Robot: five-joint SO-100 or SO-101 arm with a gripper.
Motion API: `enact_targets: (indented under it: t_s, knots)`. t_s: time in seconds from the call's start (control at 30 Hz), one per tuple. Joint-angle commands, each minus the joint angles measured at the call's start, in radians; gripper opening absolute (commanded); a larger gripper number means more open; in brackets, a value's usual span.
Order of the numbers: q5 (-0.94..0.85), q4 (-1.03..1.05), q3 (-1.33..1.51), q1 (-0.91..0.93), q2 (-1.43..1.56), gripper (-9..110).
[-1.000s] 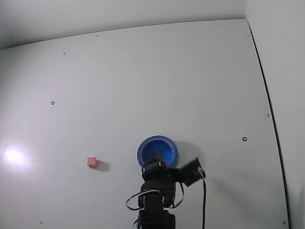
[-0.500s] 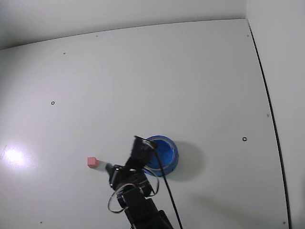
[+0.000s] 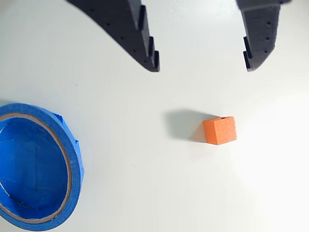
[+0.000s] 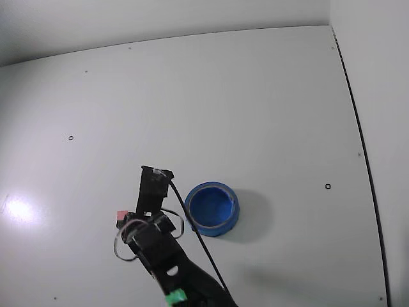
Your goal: Grasp a block and put it in the bin.
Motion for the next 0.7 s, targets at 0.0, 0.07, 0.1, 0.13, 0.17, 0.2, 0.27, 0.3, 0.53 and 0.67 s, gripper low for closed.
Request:
enact_targets:
  t_s: [0.0,0.07,0.1,0.13,0.17,0.2,0.27,0.3,0.53,0.67]
  knots:
    - [-0.012,-0.002,-0.192,-0.012,-0.121,26]
    - [-0.008,-0.002,-0.233,-0.012,-0.183,26]
    - [-0.008,-0.002,-0.253,-0.012,-0.213,26]
    - [-0.008,-0.002,-0.273,-0.012,-0.241,26]
    - [-0.008,-0.002,-0.290,-0.012,-0.270,26]
    - [-0.009,-0.002,-0.308,-0.012,-0.296,26]
    - [-0.009,-0.002,-0.342,-0.012,-0.348,26]
    - [-0.009,-0.002,-0.357,-0.012,-0.373,26]
    - [-0.012,-0.002,-0.466,-0.014,-0.522,26]
    - [-0.012,-0.002,-0.523,-0.014,-0.592,26]
